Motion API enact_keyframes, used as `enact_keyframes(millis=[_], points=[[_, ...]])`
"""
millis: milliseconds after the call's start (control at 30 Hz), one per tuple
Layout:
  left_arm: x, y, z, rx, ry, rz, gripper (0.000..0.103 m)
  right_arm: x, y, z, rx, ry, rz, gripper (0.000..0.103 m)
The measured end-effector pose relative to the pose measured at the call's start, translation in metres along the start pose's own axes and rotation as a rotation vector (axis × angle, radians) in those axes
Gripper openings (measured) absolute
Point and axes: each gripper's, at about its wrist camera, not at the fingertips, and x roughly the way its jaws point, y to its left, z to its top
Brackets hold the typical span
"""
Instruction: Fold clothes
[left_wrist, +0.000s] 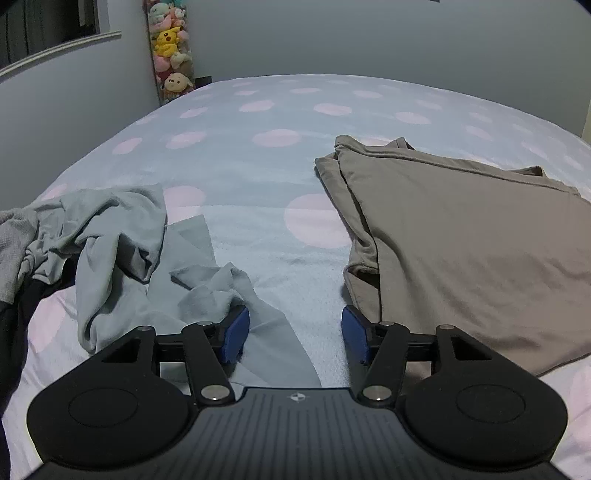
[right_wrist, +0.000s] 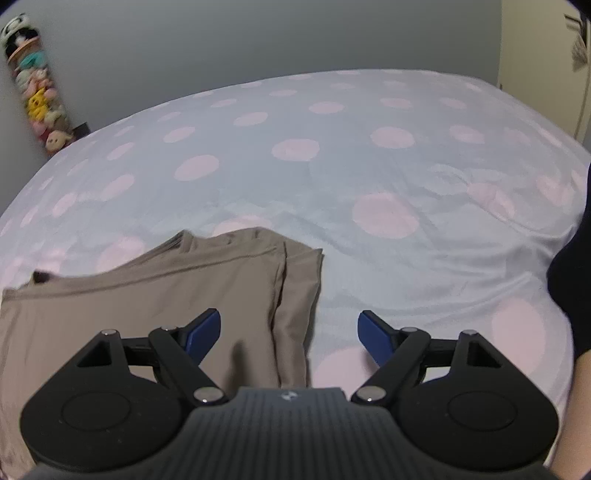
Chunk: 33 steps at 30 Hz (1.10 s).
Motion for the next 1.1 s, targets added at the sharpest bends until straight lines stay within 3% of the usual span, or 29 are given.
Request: enact_keyframes(millis=[133,300,367,467,767,1100], points=[[0.000,0.004,0.000,-0.040,-0.005,-0.012,0.055,0.020,-0.005,0.005,0.044,0.016,-0.003,0.079],[0.002,0.001,0.001,-0.033,-0.006,-0.006,0.055,0.041,-0.007,0.003,0.078,0.066,0.017,0.050],[0.002,0.000,0.001,-0.029,-0.007,-0.003,0.056,0.044,-0.004,0.001,0.069,0.074,0.034,0.028],[0.003,-0.002,0.001,-0.024,-0.007,0.001,0.056,0.042,0.007,0.001,0.037,0.073,0.038,0.012],[-0.006,0.013,0.004,-0.167,-0.006,-0.071,0.056,-0.015,0.055,0.024,-0.024,-0.026,0.125,0.010],[-0.015,0.038,0.007,-0.294,-0.004,-0.126,0.050,-0.059,0.155,0.031,-0.134,-0.077,0.253,0.009]])
